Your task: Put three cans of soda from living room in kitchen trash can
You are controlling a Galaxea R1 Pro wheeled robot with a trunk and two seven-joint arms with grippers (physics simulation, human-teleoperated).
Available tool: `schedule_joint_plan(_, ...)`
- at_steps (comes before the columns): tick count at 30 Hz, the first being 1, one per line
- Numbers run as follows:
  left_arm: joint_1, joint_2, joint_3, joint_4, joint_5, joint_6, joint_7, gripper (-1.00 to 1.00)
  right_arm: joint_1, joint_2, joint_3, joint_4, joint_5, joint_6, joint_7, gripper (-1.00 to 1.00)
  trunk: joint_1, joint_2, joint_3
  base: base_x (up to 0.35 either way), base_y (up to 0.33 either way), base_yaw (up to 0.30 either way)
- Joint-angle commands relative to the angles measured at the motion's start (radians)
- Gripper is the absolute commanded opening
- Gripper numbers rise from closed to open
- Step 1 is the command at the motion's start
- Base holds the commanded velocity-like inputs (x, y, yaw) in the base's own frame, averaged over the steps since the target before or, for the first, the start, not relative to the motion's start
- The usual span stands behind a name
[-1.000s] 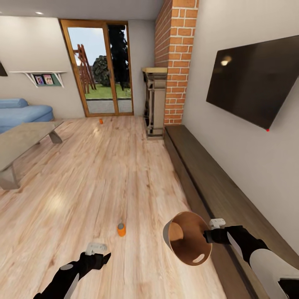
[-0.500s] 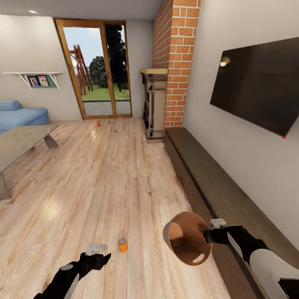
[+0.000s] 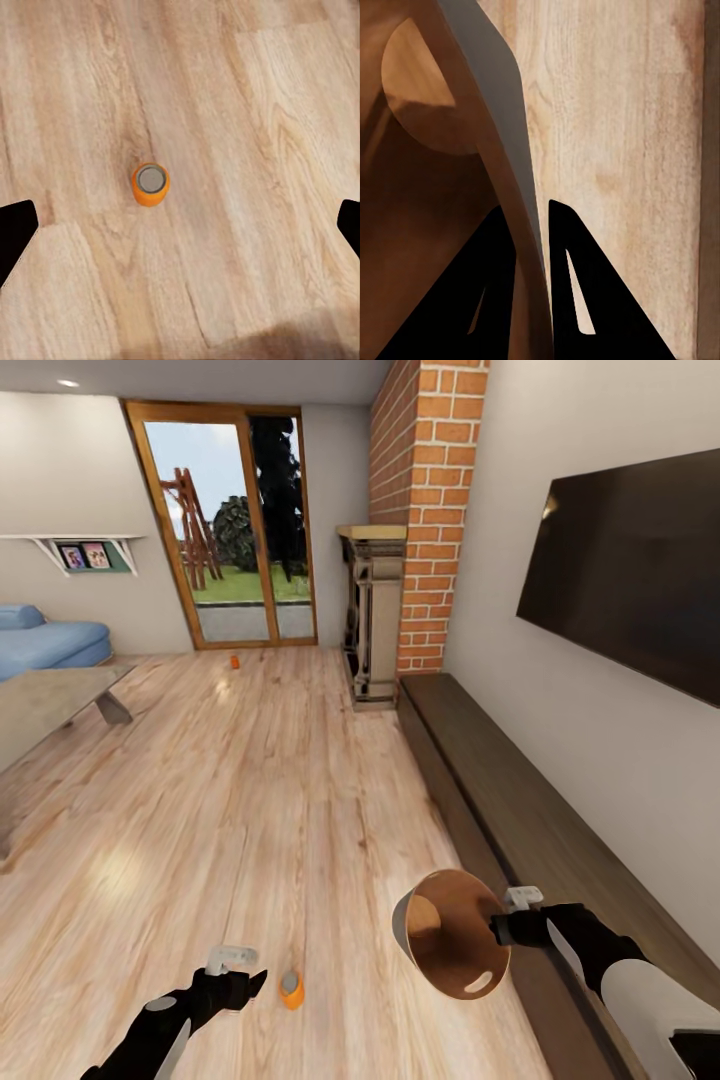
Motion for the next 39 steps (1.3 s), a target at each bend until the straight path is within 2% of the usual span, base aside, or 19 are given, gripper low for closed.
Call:
schedule_joint_plan(1,0.000,0.000,0.000,0.000,0.000,0.000,0.000,1.00,0.000,0.000,-0.006,-0.001,-0.016,0.003,0.005,-1.00,0.000,0.000,0.000,0.316,0.001,0.000)
schedule_joint_plan(21,-0.003,0.001,0.001,0.007,-0.003,0.020,0.000,1.00,0.000,0.000,-0.006,-0.001,-0.015,0.003,0.005,-1.00,0.000,0.000,0.000,0.316,0.000,0.000)
schedule_joint_plan(30,-0.005,0.001,0.002,0.002,0.040,0.097,-0.028,1.00,0.005,0.006,-0.006,-0.001,-0.014,0.003,0.004,-1.00,0.000,0.000,0.000,0.088,0.000,0.000)
schedule_joint_plan(35,-0.025,0.001,0.003,0.000,0.052,0.175,-0.030,1.00,0.008,0.014,-0.006,-0.002,-0.014,0.004,0.002,-1.00,0.000,0.000,0.000,0.014,0.000,0.000)
schedule_joint_plan(39,-0.036,0.001,0.004,-0.002,0.059,0.210,-0.031,1.00,0.009,0.015,-0.006,-0.003,-0.013,0.004,0.002,-1.00,0.000,0.000,0.000,0.005,0.000,0.000)
